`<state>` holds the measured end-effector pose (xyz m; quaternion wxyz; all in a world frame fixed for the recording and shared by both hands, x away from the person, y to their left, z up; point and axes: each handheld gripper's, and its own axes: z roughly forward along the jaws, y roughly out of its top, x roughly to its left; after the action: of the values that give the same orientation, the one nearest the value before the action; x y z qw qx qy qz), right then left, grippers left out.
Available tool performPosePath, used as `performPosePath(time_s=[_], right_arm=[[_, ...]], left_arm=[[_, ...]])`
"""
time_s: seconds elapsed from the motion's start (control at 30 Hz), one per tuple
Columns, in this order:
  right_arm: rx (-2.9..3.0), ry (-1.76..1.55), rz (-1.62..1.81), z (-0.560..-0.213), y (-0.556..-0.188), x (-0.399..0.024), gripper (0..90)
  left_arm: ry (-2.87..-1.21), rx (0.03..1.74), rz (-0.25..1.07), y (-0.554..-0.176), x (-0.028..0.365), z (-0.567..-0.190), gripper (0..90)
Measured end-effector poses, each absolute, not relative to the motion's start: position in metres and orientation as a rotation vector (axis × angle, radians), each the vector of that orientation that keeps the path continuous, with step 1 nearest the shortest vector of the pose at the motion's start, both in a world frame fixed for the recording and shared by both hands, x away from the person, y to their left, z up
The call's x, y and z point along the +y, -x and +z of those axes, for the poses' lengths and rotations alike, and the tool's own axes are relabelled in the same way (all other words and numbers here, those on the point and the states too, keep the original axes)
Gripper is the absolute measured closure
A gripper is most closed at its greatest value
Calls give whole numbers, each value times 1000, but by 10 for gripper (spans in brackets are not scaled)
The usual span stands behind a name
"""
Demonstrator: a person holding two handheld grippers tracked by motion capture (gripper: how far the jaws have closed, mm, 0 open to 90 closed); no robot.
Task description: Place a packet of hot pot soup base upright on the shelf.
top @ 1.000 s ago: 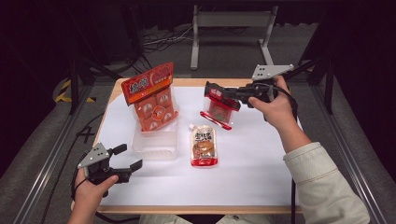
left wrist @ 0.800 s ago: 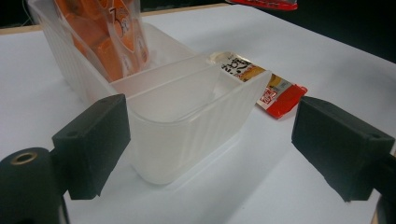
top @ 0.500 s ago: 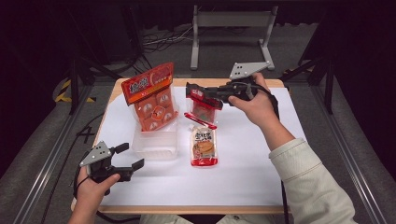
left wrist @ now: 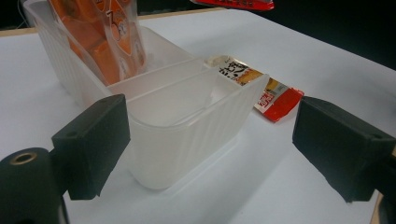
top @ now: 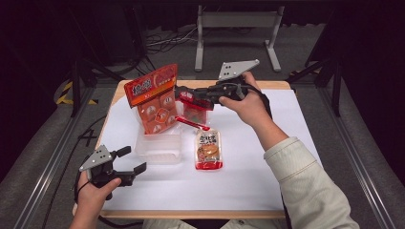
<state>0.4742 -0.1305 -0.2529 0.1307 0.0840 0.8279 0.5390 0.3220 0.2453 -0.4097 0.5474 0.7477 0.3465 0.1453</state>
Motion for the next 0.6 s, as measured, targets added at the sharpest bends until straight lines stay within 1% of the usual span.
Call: performPosePath(time_s=[0.23, 0.6], right_arm=[[2423, -180, 1569, -254, -480, -110, 884], [2447, -119, 1602, -256, -487, -89, 884]], left_arm=[[-1767, 827, 349, -319, 248, -411, 121], [-1763, 826, 335, -322, 247, -413, 122]])
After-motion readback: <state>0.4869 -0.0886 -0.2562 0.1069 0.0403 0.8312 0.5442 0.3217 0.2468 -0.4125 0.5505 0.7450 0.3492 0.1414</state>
